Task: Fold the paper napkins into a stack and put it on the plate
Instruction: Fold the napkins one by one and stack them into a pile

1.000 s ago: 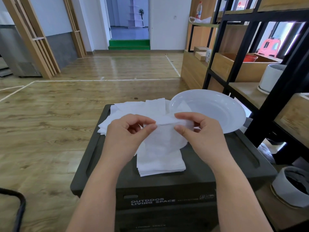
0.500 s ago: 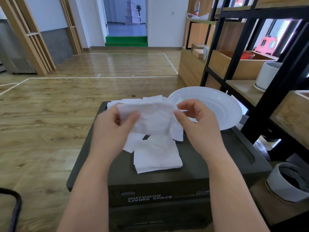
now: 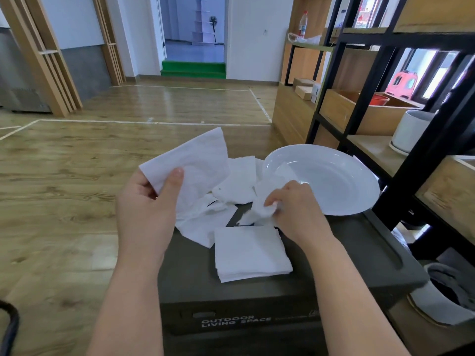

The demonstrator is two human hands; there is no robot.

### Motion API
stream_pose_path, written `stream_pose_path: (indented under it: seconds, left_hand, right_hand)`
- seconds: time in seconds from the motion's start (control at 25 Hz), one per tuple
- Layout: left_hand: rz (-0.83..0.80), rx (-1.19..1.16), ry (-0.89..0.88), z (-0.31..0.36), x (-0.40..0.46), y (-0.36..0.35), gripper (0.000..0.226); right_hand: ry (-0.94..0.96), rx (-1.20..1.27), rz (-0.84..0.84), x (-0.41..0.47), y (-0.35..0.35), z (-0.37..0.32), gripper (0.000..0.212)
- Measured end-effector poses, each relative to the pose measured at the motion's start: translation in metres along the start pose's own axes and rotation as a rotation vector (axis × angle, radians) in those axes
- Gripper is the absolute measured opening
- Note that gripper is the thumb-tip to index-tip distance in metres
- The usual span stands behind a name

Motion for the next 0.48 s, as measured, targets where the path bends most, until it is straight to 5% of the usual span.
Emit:
stream_pose_path:
  seconds: [0.16, 0.28, 0.48]
  left_hand:
    - [-0.014, -0.030, 0.015, 0.000, 0.000, 0.001, 0.018]
    - [-0.147, -0.015, 0.062, 0.000, -0.003, -0.001, 0.015]
    - [-0.502, 0.103, 0.275, -0.010, -0.021, -0.016, 0.013]
  right_hand:
    - [-0.316, 0.373, 0.476, 0.008, 0.028, 0.011, 0.027]
    - [-0.365, 0.347, 0.693, 0.004, 0.041, 0.026, 0.013]
    - [-0.270, 0.044, 0.056, -0.002, 0.003, 0.037, 0.026]
Point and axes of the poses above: each hand's wrist, its own x-axis towards the middle knuckle, its own y-axis out of the back of the hand, z = x × y, the point moved 4 cm from there along x, towards the middle knuckle, and after that the axes turned 14 degrees about z, right-handed, at the moved point
